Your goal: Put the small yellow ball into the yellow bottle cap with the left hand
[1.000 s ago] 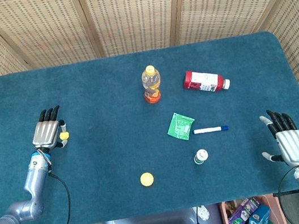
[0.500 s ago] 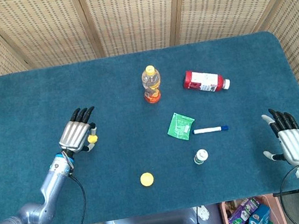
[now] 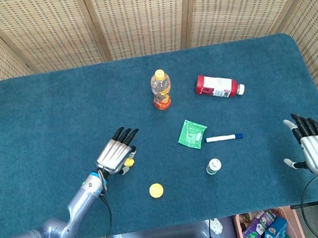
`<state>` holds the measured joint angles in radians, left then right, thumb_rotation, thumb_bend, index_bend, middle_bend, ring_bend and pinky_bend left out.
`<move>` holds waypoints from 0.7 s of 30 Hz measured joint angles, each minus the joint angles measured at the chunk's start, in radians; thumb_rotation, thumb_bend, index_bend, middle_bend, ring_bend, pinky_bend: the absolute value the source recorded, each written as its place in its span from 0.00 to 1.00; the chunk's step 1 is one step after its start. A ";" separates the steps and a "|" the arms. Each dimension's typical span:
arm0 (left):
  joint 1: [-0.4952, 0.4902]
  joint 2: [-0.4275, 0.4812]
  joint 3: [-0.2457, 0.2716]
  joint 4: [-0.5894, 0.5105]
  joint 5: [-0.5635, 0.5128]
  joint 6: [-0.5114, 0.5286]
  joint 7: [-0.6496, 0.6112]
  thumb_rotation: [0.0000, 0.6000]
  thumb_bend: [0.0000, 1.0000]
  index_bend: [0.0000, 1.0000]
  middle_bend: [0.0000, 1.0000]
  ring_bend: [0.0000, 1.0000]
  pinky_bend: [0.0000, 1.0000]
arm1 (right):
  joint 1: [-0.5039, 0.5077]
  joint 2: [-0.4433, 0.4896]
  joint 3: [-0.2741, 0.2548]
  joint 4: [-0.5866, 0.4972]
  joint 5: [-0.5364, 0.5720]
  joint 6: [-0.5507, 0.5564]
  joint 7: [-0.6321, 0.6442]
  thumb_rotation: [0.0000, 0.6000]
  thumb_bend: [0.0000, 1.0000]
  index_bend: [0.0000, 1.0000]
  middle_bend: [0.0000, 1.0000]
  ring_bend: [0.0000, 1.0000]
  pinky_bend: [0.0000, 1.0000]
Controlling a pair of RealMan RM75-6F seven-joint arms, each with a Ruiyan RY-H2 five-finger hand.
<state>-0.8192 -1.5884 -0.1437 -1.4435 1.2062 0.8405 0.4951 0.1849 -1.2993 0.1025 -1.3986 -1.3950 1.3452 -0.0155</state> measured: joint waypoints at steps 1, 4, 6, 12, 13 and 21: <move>-0.003 -0.004 0.000 -0.007 0.000 0.000 0.002 1.00 0.24 0.57 0.00 0.00 0.00 | 0.000 0.000 0.000 0.001 0.001 -0.001 0.000 1.00 0.00 0.00 0.00 0.00 0.00; -0.013 -0.011 0.001 -0.033 0.003 -0.001 0.011 1.00 0.24 0.57 0.00 0.00 0.00 | 0.000 -0.001 0.001 0.003 0.002 -0.002 0.002 1.00 0.00 0.00 0.00 0.00 0.00; -0.019 -0.012 0.005 -0.053 0.008 -0.001 0.020 1.00 0.24 0.57 0.00 0.00 0.00 | 0.000 -0.001 0.002 0.005 0.005 -0.002 0.004 1.00 0.00 0.00 0.00 0.00 0.00; -0.026 -0.002 0.026 -0.116 0.021 0.003 0.041 1.00 0.24 0.57 0.00 0.00 0.00 | -0.002 0.002 0.005 0.007 0.009 -0.001 0.011 1.00 0.00 0.00 0.00 0.00 0.00; -0.027 0.000 0.030 -0.128 0.021 0.002 0.042 1.00 0.24 0.57 0.00 0.00 0.00 | -0.002 0.002 0.006 0.006 0.010 -0.001 0.011 1.00 0.00 0.00 0.00 0.00 0.00; -0.022 0.032 0.088 -0.206 0.049 0.016 0.070 1.00 0.24 0.57 0.00 0.00 0.00 | -0.005 0.007 0.011 0.008 0.019 -0.001 0.025 1.00 0.00 0.00 0.00 0.00 0.00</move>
<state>-0.8409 -1.5566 -0.0561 -1.6493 1.2556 0.8567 0.5653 0.1799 -1.2926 0.1139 -1.3909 -1.3763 1.3439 0.0090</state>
